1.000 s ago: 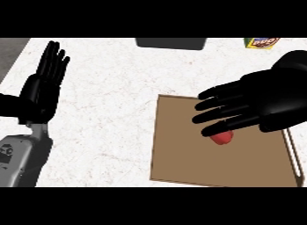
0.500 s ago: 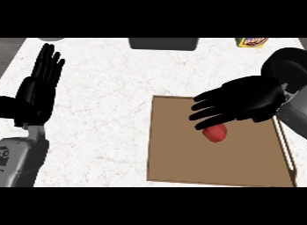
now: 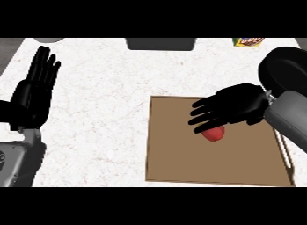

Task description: Pick the bell pepper from the tray and place it in the pot

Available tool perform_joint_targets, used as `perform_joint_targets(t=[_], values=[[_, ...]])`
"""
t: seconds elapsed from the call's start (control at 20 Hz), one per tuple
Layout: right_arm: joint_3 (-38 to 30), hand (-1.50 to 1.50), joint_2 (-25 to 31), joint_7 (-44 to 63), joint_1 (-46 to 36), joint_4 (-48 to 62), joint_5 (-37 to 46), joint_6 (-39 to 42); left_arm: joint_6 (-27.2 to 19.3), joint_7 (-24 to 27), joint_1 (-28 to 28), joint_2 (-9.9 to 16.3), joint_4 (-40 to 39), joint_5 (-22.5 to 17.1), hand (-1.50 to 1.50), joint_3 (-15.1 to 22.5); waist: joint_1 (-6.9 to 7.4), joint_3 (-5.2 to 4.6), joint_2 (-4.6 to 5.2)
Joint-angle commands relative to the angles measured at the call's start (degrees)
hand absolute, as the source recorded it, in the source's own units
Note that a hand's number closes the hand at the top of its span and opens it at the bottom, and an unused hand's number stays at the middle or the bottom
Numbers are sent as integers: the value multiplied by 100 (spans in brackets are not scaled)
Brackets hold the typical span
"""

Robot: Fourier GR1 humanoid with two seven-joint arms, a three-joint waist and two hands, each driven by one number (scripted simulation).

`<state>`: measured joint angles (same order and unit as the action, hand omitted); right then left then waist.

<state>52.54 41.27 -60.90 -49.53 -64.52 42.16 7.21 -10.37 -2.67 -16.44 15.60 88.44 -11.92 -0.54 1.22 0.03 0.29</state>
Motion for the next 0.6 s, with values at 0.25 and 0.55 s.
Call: perform_joint_targets(t=[0.25,0.55], values=[[-200,-150,-303,-727,254,63,324,-196,-28,89,-155,-129,-286,166,0,-60,-119,-3,-23],[-420,-150,-813,-390,516,440,1033,-526,206,39,71,-7,-4,70,0,-256,-94,-3,-28]])
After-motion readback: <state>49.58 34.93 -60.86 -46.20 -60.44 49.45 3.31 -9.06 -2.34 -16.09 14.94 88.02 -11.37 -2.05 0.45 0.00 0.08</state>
